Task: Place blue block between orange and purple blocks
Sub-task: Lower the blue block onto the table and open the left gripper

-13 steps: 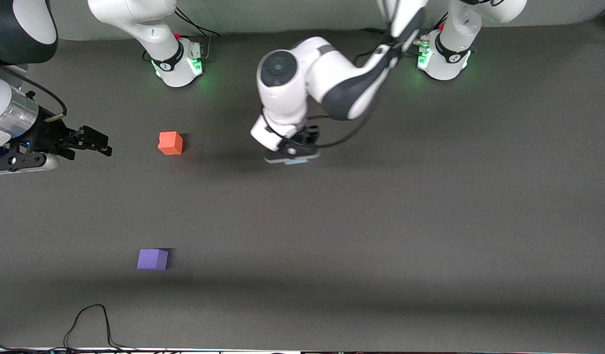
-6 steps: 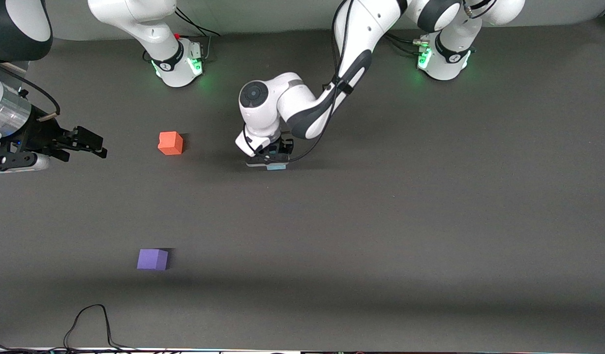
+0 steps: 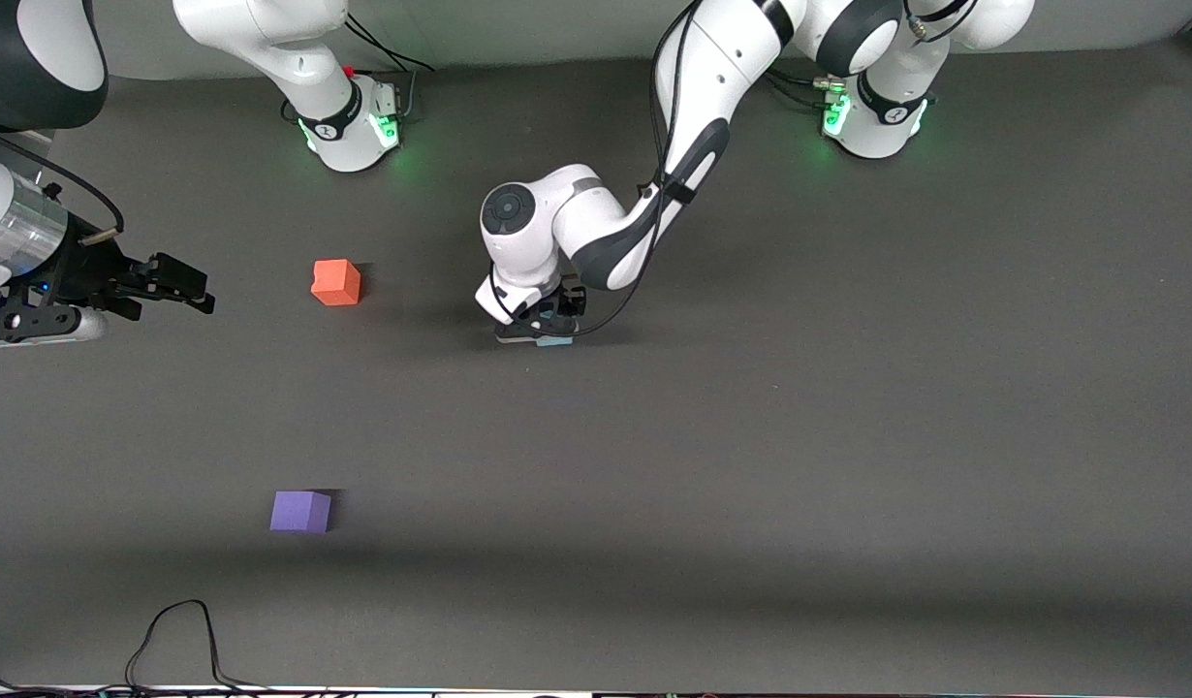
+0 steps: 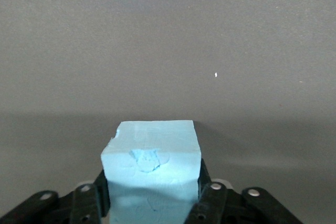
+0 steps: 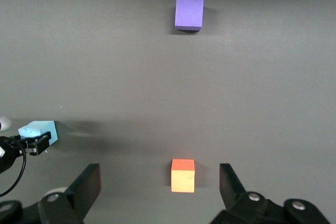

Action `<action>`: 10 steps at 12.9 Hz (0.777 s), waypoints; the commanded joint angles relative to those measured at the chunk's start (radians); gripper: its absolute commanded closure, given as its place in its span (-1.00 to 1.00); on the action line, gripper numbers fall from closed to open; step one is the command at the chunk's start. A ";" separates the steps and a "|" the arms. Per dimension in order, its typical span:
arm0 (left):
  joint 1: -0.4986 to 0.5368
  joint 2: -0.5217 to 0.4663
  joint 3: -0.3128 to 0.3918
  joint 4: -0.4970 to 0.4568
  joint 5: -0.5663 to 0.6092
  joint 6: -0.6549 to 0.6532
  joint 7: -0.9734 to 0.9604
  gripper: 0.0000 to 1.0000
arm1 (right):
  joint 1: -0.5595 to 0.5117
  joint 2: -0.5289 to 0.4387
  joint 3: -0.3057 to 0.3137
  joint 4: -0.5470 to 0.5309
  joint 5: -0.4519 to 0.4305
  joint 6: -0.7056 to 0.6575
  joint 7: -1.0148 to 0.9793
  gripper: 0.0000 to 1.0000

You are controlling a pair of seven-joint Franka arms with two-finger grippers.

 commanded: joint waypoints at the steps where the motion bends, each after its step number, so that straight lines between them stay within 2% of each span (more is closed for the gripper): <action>1: -0.003 -0.011 0.008 0.032 0.020 -0.026 -0.021 -1.00 | 0.002 -0.002 -0.003 0.017 0.010 -0.021 0.002 -1.00; 4: 0.028 -0.088 0.005 0.041 0.005 -0.123 -0.015 -1.00 | 0.003 -0.002 -0.001 0.012 0.010 -0.024 0.006 -1.00; 7: 0.149 -0.247 -0.011 0.032 -0.078 -0.242 0.064 -1.00 | 0.005 0.007 0.000 0.010 0.010 -0.024 0.014 -1.00; 8: 0.204 -0.310 -0.009 0.009 -0.130 -0.283 0.138 -1.00 | 0.005 0.007 0.000 0.010 0.010 -0.024 0.014 -1.00; 10: 0.340 -0.428 -0.009 -0.094 -0.156 -0.361 0.265 -1.00 | 0.005 0.017 0.002 0.010 0.010 -0.024 0.015 -1.00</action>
